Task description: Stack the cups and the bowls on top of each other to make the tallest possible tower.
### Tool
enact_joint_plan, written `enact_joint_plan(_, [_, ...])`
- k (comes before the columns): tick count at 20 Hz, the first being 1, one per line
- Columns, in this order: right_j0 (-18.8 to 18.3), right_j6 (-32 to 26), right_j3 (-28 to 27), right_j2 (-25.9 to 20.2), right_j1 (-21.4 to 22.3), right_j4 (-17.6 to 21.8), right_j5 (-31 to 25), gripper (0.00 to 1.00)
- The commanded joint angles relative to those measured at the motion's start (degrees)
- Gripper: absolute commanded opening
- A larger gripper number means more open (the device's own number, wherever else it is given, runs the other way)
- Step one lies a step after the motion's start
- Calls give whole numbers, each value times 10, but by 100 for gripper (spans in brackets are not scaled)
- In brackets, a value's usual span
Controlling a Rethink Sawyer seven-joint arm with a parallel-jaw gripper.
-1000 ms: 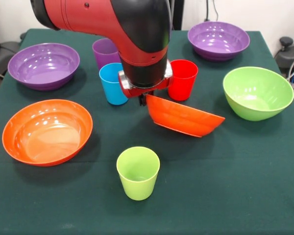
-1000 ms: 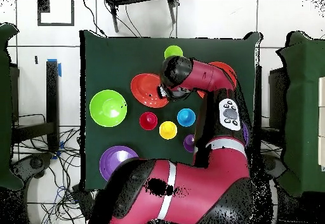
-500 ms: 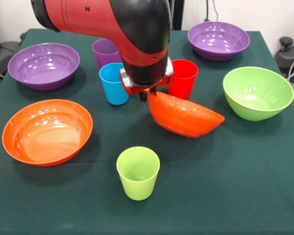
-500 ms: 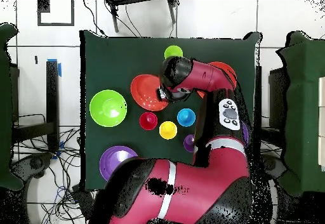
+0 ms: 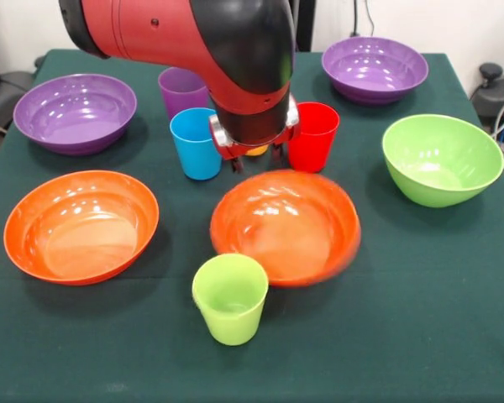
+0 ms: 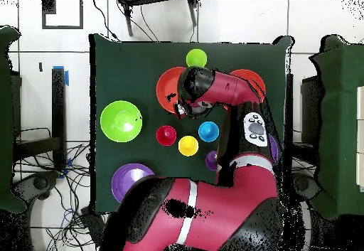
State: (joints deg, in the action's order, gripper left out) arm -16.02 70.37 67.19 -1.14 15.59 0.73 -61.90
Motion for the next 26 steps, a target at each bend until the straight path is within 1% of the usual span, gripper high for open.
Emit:
enact_joint_plan(1, [5, 39, 50, -38, -3, 13, -3, 100])
enact_joint_plan(3, [2, 31, 43, -45, -6, 12, 11, 100])
enact_joint_plan(4, [3, 33, 31, -46, -13, 12, 11, 100])
enact_joint_plan(5, [2, 33, 33, -46, -12, 11, 17, 100])
enact_joint_plan(6, [2, 32, 21, -49, -20, 11, 21, 100])
enact_joint_plan(7, [0, 31, 22, -52, -20, 10, 31, 100])
enact_joint_plan(8, [-1, 33, 10, -57, -30, 5, 40, 100])
enact_joint_plan(9, [-5, 36, 14, -62, -30, 0, 61, 100])
enact_joint_plan(11, [-7, 42, 11, -66, -33, -3, 84, 100])
enact_joint_plan(14, [-3, 47, -5, -64, -38, -4, 81, 100])
enact_joint_plan(19, [-3, 53, -13, -75, -34, -15, 117, 100])
enact_joint_plan(21, [0, 59, -18, -71, -32, -15, 114, 100])
enact_joint_plan(26, [7, 61, -30, -60, -27, -11, 84, 100])
